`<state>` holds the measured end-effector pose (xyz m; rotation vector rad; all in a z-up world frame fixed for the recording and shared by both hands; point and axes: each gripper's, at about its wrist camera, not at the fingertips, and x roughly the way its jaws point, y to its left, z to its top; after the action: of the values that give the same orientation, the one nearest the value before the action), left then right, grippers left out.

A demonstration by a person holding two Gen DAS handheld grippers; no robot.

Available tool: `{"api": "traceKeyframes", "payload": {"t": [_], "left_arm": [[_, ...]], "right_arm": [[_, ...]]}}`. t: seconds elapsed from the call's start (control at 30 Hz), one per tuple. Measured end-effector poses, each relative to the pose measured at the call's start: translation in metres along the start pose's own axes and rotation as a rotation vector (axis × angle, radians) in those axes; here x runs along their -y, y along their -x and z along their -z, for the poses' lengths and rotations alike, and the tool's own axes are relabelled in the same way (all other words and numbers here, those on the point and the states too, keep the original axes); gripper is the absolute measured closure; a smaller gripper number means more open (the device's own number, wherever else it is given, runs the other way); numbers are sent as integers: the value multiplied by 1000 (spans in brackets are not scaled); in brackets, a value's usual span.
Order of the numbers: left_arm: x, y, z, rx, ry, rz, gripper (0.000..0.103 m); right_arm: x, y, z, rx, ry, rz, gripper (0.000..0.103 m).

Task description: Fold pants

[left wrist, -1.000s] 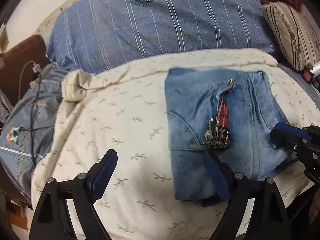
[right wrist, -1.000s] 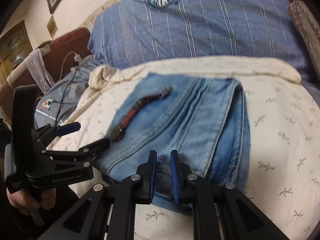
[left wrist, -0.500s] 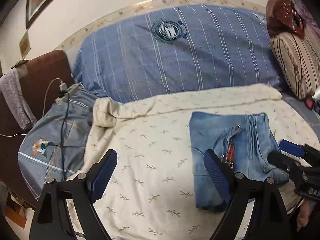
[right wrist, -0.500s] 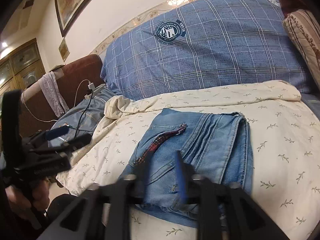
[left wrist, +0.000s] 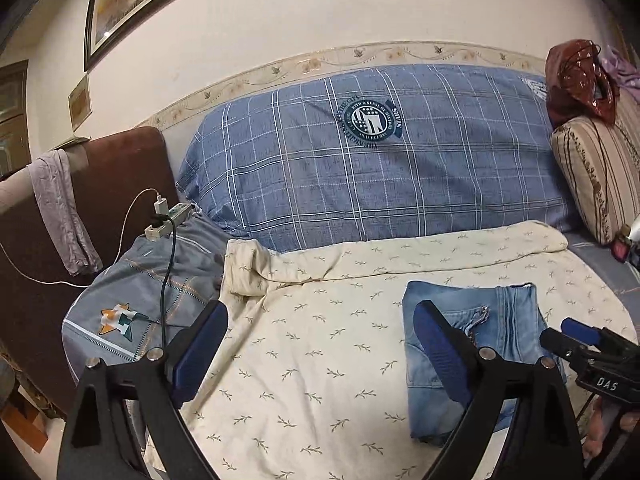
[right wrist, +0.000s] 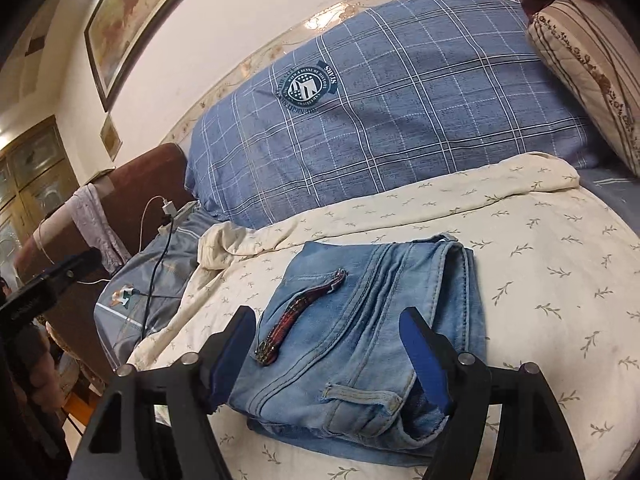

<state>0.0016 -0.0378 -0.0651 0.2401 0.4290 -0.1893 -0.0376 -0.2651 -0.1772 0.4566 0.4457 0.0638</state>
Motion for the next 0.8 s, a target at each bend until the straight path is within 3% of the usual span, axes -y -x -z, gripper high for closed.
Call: {"api": "traceKeyframes", "payload": {"t": [0.8], "left_arm": [[1,-6,1,-13,15,-3,9]], "right_arm": [[4,1,0,-5,-2,4,25]]}}
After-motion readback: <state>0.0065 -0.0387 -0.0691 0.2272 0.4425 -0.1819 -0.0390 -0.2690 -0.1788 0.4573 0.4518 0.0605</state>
